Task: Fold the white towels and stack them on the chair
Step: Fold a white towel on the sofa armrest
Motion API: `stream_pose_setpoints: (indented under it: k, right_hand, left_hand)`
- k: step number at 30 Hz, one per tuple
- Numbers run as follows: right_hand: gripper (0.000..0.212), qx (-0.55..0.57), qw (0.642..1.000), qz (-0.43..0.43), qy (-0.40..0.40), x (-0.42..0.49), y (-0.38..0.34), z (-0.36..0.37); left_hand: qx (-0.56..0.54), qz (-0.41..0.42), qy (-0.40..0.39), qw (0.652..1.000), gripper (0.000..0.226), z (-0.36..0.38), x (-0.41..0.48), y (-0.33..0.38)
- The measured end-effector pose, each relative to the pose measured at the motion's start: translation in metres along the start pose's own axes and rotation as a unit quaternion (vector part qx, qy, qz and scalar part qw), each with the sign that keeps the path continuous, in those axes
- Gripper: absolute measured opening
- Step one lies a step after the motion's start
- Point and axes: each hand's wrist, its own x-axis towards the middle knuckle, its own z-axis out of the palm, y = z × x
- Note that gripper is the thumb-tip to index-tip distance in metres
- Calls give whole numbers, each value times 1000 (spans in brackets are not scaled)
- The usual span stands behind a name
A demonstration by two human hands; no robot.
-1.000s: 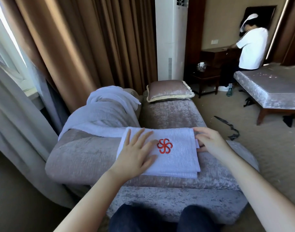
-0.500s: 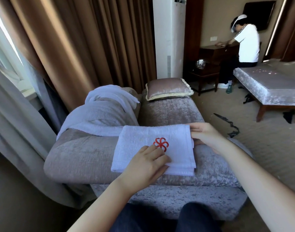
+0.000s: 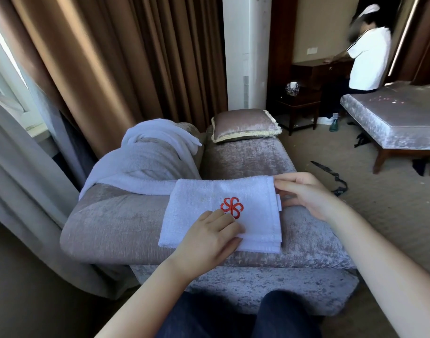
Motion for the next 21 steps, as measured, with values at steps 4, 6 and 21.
stream_pose_setpoints:
  k: [4, 6, 21]
  right_hand:
    - [19, -16, 1000, -6, 3, 0, 3, -1]
    - [21, -42, 999, -7, 1, 1, 3, 1]
    - [22, -197, 971, -38, 132, 18, 14, 5]
  left_hand:
    - [0, -3, 1, 1000, 12, -1, 1, 1]
    - [-2, -5, 0, 1000, 9, -2, 1, 2]
    - [-42, -27, -50, 997, 30, -3, -7, 6]
